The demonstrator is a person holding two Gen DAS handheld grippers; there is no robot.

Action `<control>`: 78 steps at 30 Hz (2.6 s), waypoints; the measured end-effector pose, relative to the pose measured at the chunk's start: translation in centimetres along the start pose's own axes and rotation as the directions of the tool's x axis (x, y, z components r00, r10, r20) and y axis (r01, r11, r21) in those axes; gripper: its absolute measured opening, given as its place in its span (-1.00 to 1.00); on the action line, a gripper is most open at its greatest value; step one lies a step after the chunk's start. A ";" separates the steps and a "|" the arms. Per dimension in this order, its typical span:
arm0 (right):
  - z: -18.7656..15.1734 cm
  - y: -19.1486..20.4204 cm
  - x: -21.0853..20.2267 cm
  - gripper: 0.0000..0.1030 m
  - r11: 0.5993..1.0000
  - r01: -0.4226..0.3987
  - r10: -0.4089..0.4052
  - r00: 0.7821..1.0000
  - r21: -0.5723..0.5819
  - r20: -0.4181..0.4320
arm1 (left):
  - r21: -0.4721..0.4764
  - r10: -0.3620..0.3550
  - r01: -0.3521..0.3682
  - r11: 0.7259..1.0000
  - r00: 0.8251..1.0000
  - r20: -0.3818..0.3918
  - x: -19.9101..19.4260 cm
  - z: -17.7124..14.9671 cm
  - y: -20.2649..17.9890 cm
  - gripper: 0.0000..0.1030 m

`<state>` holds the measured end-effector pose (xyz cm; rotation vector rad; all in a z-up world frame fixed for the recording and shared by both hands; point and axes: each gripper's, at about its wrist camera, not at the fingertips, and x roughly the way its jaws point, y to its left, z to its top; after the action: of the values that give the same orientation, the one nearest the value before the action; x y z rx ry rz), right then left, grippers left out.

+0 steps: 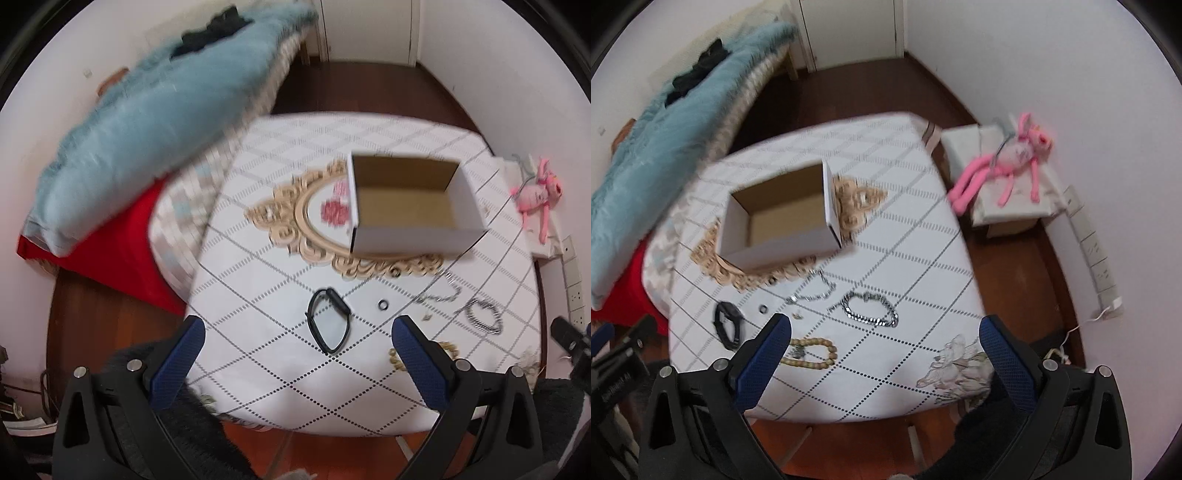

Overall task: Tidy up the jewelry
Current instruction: 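Grasp the black band with the left tool while the right tool grasps the wooden bead bracelet, then carry the black band into the box with the left tool while the right tool drops the bead bracelet in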

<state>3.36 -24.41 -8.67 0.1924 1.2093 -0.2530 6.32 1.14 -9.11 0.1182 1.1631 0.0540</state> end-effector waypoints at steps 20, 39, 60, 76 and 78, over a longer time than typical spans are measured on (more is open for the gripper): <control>-6.2 5.8 14.1 0.15 0.998 -0.025 0.013 0.983 -0.063 -0.182 | -0.111 -0.093 0.070 0.991 0.969 -0.229 13.1 -1.7 2.5 -0.01; -7.2 7.4 12.0 -0.82 0.995 -0.096 0.091 0.988 -0.037 -0.121 | 0.014 -0.118 0.122 0.992 0.979 -0.166 13.2 -2.5 0.1 -0.93; 4.9 6.1 1.0 -0.82 0.939 -0.329 0.341 0.931 -0.103 0.132 | 0.065 -0.242 0.241 0.968 0.970 0.014 4.1 6.5 -2.3 -0.93; 15.8 8.5 9.3 -0.82 0.907 -0.404 0.406 0.914 -0.115 -0.009 | 0.062 -0.299 0.312 0.948 0.941 -0.158 11.7 16.4 -5.0 -0.71; 16.3 8.6 10.4 -0.81 0.902 -0.417 0.415 0.909 -0.115 -0.042 | 0.042 -0.309 0.321 0.946 0.933 -0.185 12.3 17.0 -5.0 -0.62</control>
<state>23.95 -21.69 -12.71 0.3420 1.1651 0.1972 26.72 -3.67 -14.29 -0.0125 1.3498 -0.2671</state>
